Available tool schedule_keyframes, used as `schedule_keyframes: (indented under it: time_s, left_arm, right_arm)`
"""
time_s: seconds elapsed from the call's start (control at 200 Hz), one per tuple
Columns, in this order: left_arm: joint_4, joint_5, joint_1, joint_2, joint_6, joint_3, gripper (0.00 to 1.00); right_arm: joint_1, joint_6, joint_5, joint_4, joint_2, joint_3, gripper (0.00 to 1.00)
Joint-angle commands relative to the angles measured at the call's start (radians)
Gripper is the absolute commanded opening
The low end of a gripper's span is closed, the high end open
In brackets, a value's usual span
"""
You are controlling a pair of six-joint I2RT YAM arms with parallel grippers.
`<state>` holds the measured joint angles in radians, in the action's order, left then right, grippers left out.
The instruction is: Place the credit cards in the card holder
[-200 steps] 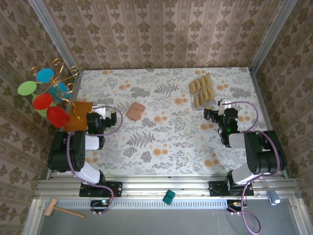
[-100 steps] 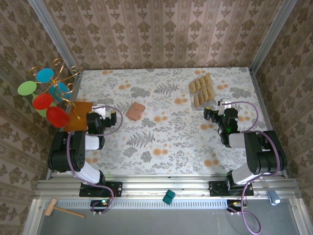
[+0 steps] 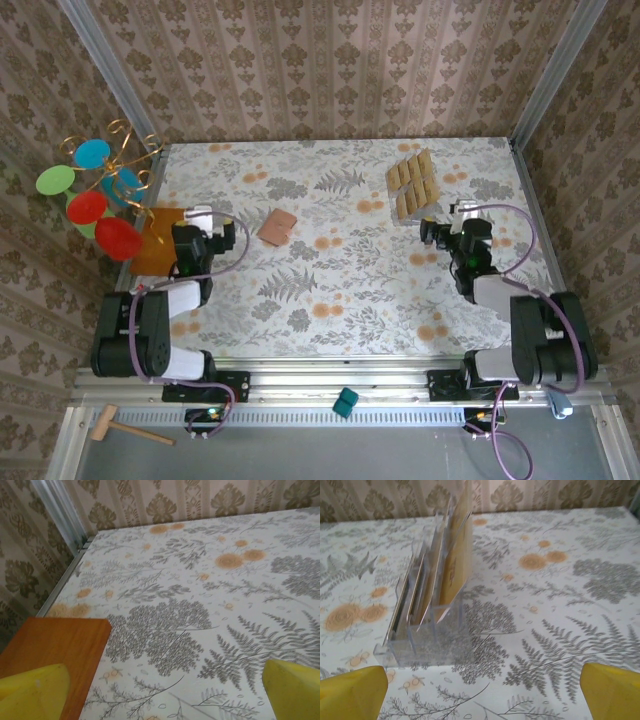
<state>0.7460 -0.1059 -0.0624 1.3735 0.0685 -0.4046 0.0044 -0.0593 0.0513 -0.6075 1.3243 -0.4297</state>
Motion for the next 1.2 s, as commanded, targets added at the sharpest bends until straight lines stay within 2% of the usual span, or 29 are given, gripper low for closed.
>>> schedule_keyframes:
  time_s: [0.0, 0.115, 0.24, 0.3, 0.47, 0.625, 0.78, 0.945, 1.05, 1.135, 1.195]
  left_arm:
    - [-0.145, -0.011, -0.031, -0.067, 0.031, -0.062, 1.0]
    - [-0.234, 0.009, -0.049, -0.124, -0.042, -0.099, 1.0]
    - [-0.352, 0.037, -0.09, -0.148, -0.117, -0.169, 1.0]
    - [-0.413, 0.051, -0.115, -0.144, -0.154, -0.212, 1.0]
    - [-0.62, 0.133, -0.166, -0.054, -0.218, -0.369, 1.0]
    - [-0.84, 0.193, -0.205, 0.116, -0.204, -0.561, 1.0]
    - [-0.944, 0.251, -0.212, 0.276, -0.188, -0.691, 1.0]
    - [-1.036, 0.319, -0.211, 0.415, -0.162, -0.818, 1.0]
    - [-1.075, 0.36, -0.209, 0.482, -0.152, -0.879, 1.0]
    - [-1.086, 0.389, -0.209, 0.52, -0.15, -0.904, 1.0]
    - [-1.091, 0.402, -0.209, 0.542, -0.151, -0.915, 1.0]
  right_arm:
    - [-0.006, -0.063, 0.112, 0.205, -0.095, -0.058, 1.0]
    - [-0.008, -0.183, 0.161, 0.398, -0.187, -0.108, 1.0]
    - [-0.022, -0.386, 0.198, 0.505, -0.286, -0.118, 1.0]
    - [-0.036, -0.446, 0.164, 0.544, -0.339, -0.122, 1.0]
    - [-0.031, -0.449, 0.049, 0.664, -0.38, -0.202, 1.0]
    - [0.042, -0.405, -0.036, 0.813, -0.307, -0.312, 1.0]
    - [0.177, -0.405, -0.065, 0.917, -0.184, -0.404, 0.95]
    - [0.349, -0.441, -0.036, 0.977, -0.041, -0.5, 0.92]
    - [0.447, -0.473, 0.053, 1.046, 0.057, -0.595, 0.95]
    - [0.492, -0.483, 0.069, 1.07, 0.123, -0.644, 0.95]
    - [0.5, -0.484, 0.034, 1.044, 0.136, -0.642, 0.95]
